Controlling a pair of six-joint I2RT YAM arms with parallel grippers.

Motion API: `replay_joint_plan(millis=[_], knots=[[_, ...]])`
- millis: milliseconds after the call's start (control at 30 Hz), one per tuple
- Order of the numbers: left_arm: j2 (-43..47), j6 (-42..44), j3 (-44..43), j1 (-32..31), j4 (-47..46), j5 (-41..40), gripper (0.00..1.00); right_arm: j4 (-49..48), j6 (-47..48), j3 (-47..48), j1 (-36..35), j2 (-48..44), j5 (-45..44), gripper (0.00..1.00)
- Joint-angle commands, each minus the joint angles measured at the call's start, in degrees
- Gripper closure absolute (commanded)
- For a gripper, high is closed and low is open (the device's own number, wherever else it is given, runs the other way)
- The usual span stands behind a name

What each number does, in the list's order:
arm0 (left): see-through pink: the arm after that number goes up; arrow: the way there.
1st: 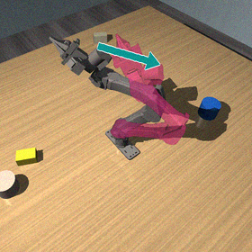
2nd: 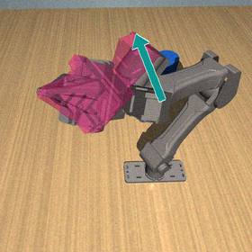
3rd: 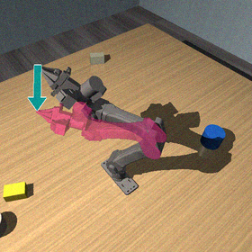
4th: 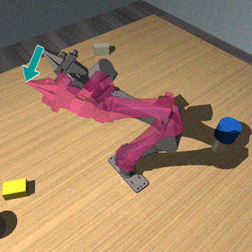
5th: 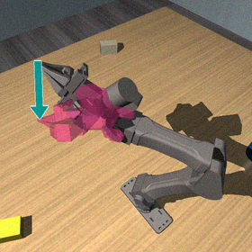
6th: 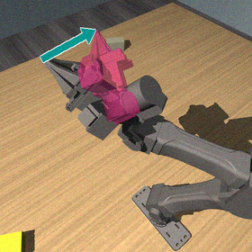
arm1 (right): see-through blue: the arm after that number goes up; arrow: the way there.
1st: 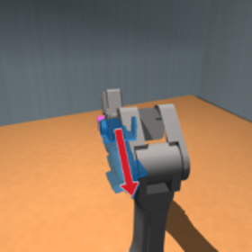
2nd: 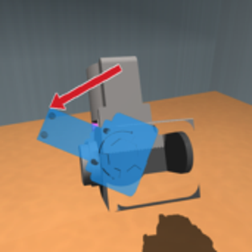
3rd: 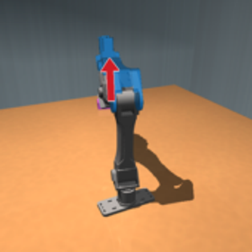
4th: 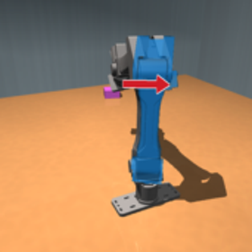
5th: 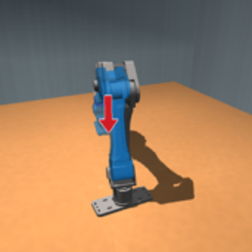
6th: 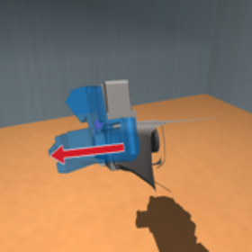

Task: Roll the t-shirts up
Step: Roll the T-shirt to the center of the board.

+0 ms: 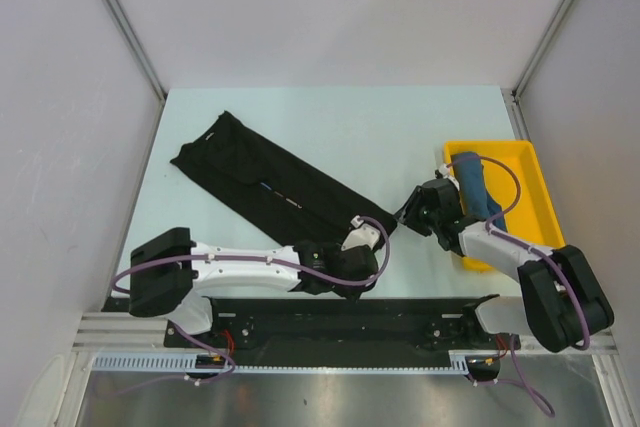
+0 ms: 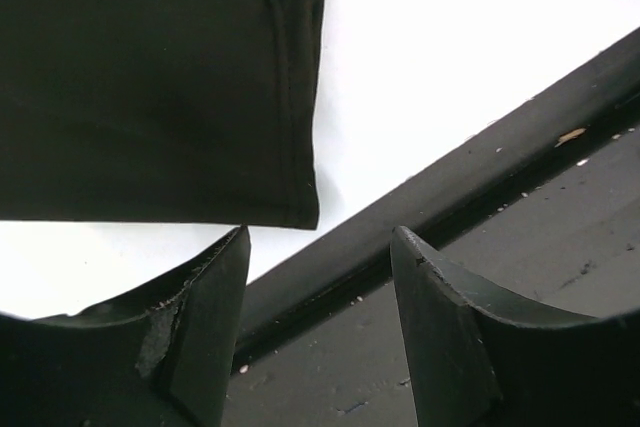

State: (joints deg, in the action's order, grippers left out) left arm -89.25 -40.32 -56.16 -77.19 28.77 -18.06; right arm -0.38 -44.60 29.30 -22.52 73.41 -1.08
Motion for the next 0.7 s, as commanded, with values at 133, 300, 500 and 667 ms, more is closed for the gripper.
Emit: replay_joint_plan(millis=[133,300,500,667], knots=[[-1.8,2.96,-1.67,-0.16,-1.34,1.01,0.37,-6.83,-1.28,-0.29,0.29,5.17,0.38,0.65],[-4.17,3.31,-1.84,-0.16,-2.5,2.25,0.4,-7.17,-1.54,-1.26,0.29,5.26,0.12,0.71],[-6.02,3.4,-1.06,-0.07,-3.11,1.72,0.44,-8.14,-1.63,-1.26,0.2,6.05,0.38,0.84],[-6.99,4.19,-0.7,-0.16,-4.34,0.4,0.46,-8.76,-1.63,-1.26,-0.15,5.43,2.05,0.88]])
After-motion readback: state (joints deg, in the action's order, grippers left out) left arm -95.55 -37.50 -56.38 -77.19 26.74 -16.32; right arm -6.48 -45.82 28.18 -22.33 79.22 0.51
